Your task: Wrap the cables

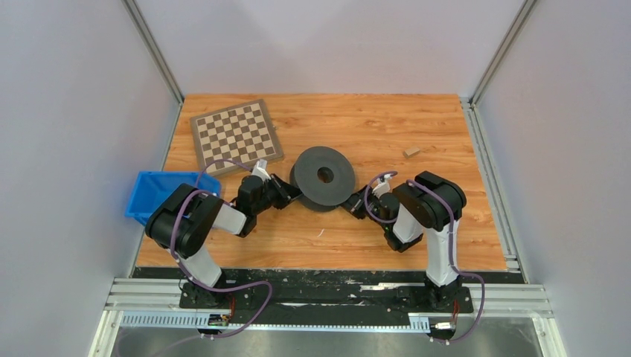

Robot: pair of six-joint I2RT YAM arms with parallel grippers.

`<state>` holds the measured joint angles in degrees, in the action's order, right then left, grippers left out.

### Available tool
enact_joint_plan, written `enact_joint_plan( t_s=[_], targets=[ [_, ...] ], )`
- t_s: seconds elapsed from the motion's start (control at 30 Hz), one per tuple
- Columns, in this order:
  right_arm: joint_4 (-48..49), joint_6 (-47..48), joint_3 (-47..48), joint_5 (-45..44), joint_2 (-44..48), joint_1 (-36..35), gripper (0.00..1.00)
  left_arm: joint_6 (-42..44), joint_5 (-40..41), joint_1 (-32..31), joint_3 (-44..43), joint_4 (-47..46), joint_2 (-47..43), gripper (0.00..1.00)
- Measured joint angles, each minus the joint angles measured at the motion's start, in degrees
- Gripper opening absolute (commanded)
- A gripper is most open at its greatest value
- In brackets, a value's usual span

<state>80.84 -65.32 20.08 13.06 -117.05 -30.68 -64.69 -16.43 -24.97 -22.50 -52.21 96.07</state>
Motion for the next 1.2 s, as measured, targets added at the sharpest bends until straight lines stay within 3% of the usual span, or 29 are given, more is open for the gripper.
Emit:
enact_joint_plan(
  t_s=[0.2, 0.33, 0.57, 0.83, 1.2],
  targets=[
    [3.43, 2.95, -0.48, -2.05, -0.70, 0.28, 0.00, -3.34, -1.57, 0.04, -0.09, -2.78, 0.04, 0.00],
    [3.34, 3.74, -0.55, -2.45, 0.15, 0.28, 0.00, -5.60, -1.73, 0.04, -0.09, -2.93, 0.04, 0.00],
    [1.25, 2.05, 1.20, -2.49, 0.48, 0.39, 0.00, -6.86, -1.03, -0.02, -0.09, -3.26, 0.50, 0.14],
    [-0.48, 0.83, 2.36, -2.05, 0.46, 0.57, 0.00, -7.19, -3.23, -0.46, -0.17, -4.11, 3.82, 0.21],
    [-1.86, 0.66, 2.38, -1.51, 1.29, 1.14, 0.00, -4.42, -4.02, -0.94, -0.17, 4.07, 2.93, 0.34]
  ],
)
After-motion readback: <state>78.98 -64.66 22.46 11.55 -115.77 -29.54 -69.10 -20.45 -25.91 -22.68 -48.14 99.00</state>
